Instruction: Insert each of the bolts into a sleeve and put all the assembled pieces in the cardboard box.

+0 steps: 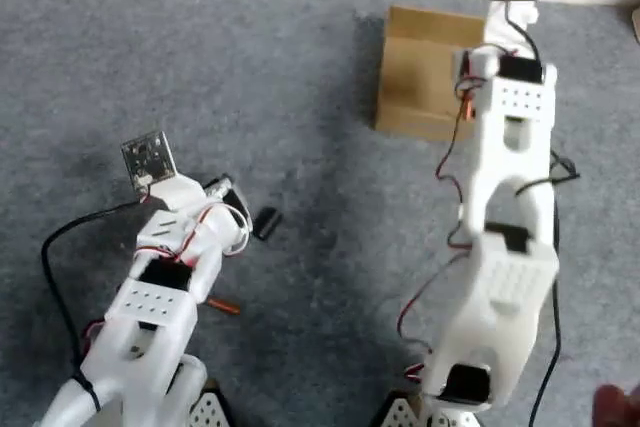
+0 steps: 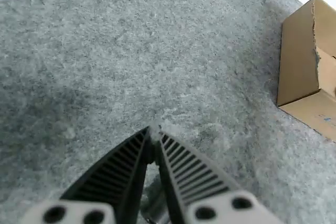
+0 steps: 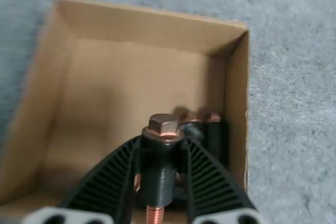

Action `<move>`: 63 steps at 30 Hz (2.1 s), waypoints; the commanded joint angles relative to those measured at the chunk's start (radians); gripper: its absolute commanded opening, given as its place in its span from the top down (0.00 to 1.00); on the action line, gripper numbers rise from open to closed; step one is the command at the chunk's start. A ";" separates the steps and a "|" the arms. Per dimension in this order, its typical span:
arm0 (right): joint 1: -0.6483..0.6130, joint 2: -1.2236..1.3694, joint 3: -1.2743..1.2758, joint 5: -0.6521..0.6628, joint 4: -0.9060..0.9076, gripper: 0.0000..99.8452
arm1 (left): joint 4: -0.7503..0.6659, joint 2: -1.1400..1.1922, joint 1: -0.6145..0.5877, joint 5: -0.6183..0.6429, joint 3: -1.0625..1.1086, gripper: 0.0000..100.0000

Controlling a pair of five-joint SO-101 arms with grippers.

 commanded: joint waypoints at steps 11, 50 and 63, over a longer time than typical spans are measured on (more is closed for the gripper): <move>0.008 0.506 -0.943 0.006 0.306 0.97 | -0.025 0.005 0.021 -0.002 -0.061 0.99; -0.394 -0.746 -0.512 -0.086 0.814 0.66 | -0.020 0.002 -0.153 0.005 -0.094 0.99; -0.694 -1.435 0.920 0.092 0.604 0.66 | 0.649 0.002 -0.354 -0.041 -0.504 0.99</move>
